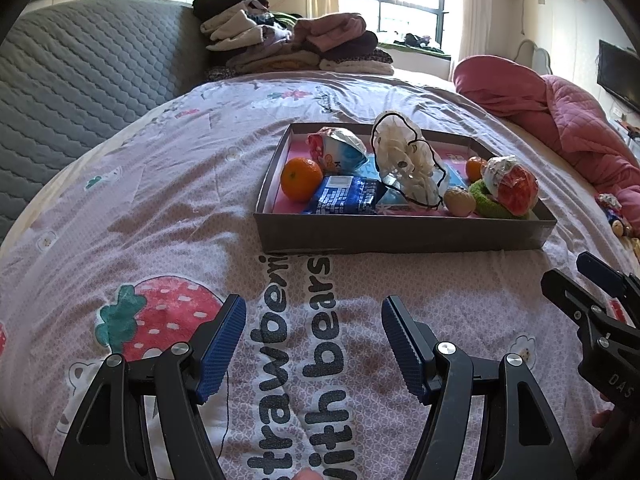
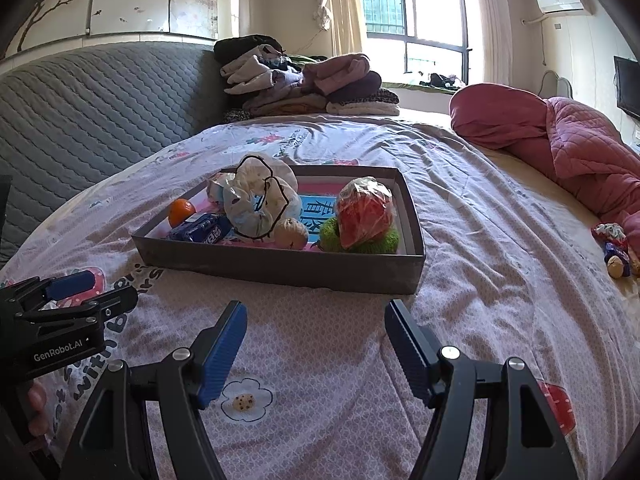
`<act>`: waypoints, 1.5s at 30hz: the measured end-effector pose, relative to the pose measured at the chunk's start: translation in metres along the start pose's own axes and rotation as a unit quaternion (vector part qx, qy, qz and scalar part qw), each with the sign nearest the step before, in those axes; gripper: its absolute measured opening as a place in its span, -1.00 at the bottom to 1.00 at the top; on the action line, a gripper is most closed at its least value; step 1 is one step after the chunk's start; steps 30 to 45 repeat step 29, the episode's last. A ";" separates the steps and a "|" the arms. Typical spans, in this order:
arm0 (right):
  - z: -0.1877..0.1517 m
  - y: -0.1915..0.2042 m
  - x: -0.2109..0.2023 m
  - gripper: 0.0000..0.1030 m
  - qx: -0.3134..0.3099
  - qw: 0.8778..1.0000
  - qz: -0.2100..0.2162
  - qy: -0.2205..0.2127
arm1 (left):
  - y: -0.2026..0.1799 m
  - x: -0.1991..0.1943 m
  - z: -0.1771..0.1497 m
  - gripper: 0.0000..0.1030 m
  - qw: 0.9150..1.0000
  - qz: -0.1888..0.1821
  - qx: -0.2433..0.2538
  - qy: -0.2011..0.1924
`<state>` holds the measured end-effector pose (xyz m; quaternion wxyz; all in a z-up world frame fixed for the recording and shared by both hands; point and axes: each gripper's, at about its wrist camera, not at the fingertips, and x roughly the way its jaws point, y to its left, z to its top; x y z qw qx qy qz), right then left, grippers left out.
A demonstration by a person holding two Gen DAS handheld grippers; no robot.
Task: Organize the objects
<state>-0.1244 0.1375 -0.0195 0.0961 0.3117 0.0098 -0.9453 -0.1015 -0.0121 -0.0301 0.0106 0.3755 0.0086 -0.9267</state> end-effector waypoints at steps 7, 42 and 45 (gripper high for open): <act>-0.001 0.001 0.002 0.37 -0.003 1.000 0.000 0.004 | -0.001 0.001 -0.001 0.39 1.000 0.000 0.002 0.004; -0.002 0.002 0.004 0.37 -0.003 1.000 0.002 0.010 | -0.002 0.001 -0.001 0.39 1.000 0.004 0.006 0.002; -0.002 0.002 0.004 0.37 -0.003 1.000 0.002 0.010 | -0.002 0.001 -0.001 0.39 1.000 0.004 0.006 0.002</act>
